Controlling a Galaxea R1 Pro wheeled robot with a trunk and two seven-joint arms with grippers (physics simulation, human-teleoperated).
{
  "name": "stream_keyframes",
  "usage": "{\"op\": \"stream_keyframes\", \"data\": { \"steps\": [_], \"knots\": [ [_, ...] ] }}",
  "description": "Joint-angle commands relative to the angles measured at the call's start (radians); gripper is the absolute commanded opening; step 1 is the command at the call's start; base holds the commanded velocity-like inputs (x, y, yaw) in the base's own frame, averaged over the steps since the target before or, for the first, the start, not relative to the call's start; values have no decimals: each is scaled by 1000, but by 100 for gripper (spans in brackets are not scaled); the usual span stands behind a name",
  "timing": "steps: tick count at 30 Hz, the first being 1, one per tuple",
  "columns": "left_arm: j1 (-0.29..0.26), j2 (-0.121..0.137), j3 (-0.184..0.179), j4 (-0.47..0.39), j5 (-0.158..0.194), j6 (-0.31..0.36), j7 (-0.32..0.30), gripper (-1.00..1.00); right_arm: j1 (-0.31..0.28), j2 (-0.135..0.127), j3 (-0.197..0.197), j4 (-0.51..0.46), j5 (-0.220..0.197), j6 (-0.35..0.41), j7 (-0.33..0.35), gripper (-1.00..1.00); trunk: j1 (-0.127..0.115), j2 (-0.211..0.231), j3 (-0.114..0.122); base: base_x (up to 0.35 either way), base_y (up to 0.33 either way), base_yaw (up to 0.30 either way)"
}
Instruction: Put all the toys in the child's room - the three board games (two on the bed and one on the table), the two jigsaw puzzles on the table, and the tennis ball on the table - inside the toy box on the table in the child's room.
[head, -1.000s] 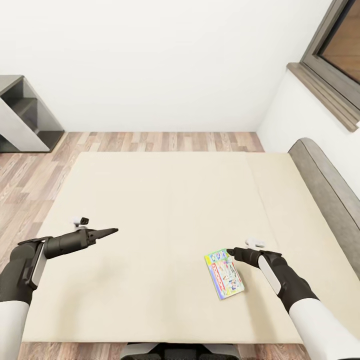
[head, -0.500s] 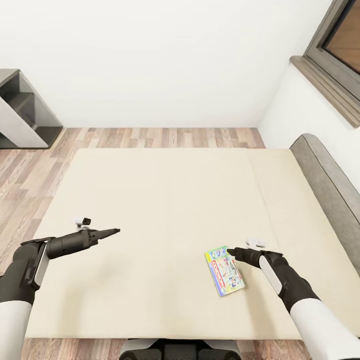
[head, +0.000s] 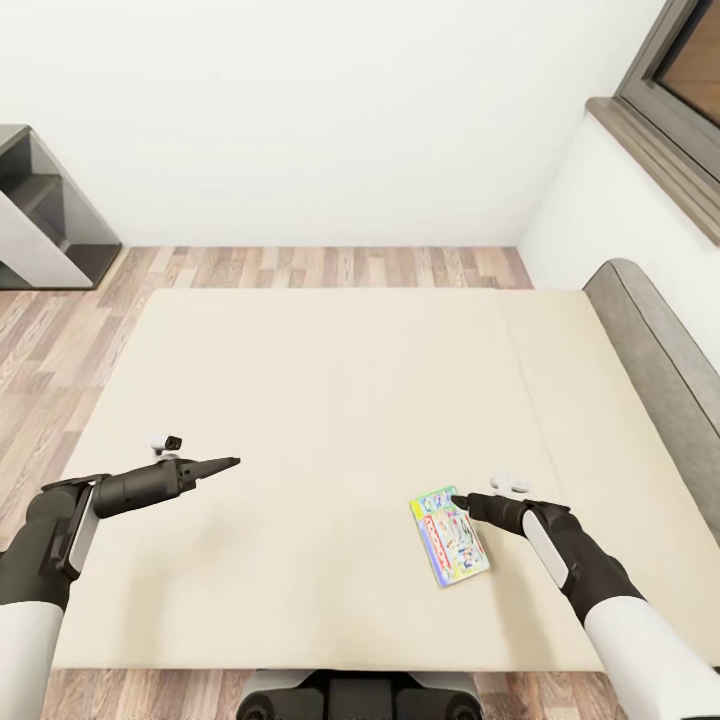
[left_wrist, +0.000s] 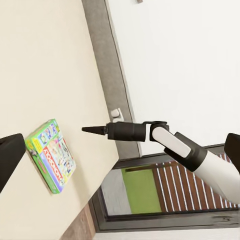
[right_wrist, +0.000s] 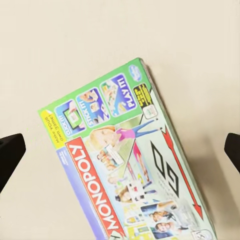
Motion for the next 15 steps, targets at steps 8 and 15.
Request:
{"op": "stream_keyframes", "data": {
  "steps": [8,15],
  "knots": [
    [0,0,0,0,-1,11,-4,100,0,-1,1,-1,-3,4,3,100,0,-2,-14,0,0,0],
    [0,0,0,0,-1,9,-4,100,0,-1,1,-1,-4,4,3,100,0,-2,-26,0,0,0]
  ]
}}
